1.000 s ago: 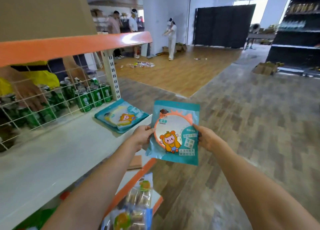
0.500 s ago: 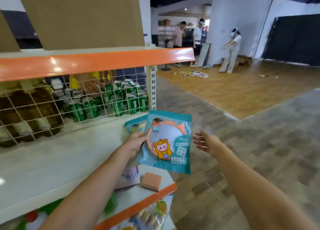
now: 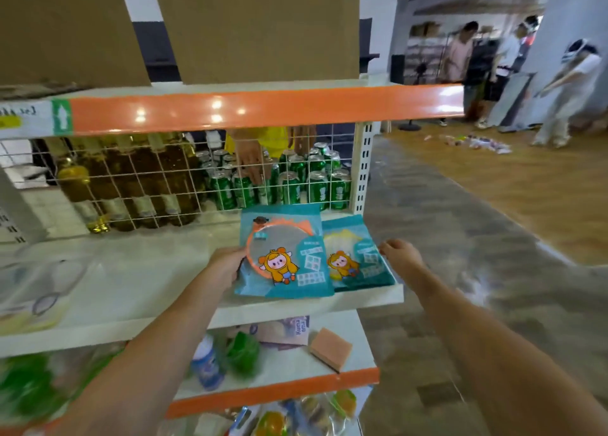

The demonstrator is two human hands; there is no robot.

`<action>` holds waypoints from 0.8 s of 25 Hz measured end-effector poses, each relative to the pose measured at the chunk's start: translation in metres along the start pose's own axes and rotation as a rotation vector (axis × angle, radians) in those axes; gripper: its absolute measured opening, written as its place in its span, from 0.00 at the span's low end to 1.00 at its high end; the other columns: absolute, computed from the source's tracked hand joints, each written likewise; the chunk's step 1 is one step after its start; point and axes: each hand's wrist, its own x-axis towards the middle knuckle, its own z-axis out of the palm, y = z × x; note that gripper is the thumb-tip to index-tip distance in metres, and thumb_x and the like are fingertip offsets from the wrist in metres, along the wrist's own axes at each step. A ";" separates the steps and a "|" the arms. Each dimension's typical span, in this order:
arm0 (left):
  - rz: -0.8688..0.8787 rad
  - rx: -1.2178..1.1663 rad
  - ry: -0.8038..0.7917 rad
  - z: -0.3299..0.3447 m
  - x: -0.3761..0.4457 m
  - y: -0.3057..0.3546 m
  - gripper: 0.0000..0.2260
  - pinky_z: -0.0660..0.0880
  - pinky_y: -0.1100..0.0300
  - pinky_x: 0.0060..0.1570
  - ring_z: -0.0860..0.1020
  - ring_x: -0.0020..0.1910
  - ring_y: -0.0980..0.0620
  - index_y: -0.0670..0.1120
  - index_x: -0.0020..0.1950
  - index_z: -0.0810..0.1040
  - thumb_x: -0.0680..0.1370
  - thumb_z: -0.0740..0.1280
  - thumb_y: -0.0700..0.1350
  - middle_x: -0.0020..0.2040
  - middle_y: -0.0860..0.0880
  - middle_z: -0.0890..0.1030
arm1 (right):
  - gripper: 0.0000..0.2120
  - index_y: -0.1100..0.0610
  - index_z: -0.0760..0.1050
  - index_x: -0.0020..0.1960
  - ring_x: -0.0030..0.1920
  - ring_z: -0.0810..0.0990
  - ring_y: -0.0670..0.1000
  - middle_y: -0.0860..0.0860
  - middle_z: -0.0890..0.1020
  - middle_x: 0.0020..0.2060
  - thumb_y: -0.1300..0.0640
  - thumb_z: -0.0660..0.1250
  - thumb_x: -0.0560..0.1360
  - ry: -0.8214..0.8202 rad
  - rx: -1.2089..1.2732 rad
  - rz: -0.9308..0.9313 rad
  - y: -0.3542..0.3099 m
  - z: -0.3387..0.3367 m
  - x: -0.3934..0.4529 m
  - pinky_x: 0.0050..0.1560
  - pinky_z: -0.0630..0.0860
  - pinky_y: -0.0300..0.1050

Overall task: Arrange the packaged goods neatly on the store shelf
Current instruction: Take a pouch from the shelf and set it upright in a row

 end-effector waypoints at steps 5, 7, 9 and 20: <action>-0.041 -0.013 0.096 -0.034 0.023 0.003 0.07 0.75 0.53 0.38 0.76 0.27 0.46 0.37 0.37 0.76 0.73 0.72 0.37 0.29 0.41 0.78 | 0.15 0.61 0.76 0.59 0.37 0.75 0.50 0.55 0.77 0.43 0.54 0.57 0.81 -0.023 -0.078 0.018 -0.011 0.016 0.007 0.31 0.68 0.39; -0.042 0.026 0.102 -0.040 0.032 0.001 0.10 0.73 0.55 0.35 0.75 0.21 0.49 0.37 0.33 0.74 0.73 0.71 0.35 0.23 0.43 0.77 | 0.15 0.60 0.76 0.60 0.39 0.78 0.50 0.55 0.78 0.45 0.53 0.57 0.81 -0.028 -0.067 0.020 -0.014 0.018 0.009 0.33 0.72 0.40; -0.049 0.051 0.093 -0.040 0.039 -0.004 0.10 0.72 0.56 0.34 0.74 0.21 0.48 0.37 0.32 0.74 0.73 0.70 0.34 0.24 0.43 0.76 | 0.15 0.60 0.75 0.60 0.41 0.79 0.51 0.55 0.79 0.46 0.53 0.57 0.81 -0.025 -0.071 0.024 -0.016 0.018 0.009 0.36 0.75 0.41; 0.188 1.019 0.065 -0.037 0.048 -0.018 0.17 0.68 0.58 0.39 0.74 0.38 0.47 0.42 0.41 0.77 0.79 0.63 0.54 0.36 0.46 0.76 | 0.15 0.62 0.74 0.56 0.42 0.80 0.52 0.56 0.78 0.44 0.53 0.55 0.81 -0.023 -0.208 0.052 -0.019 0.029 0.005 0.43 0.79 0.44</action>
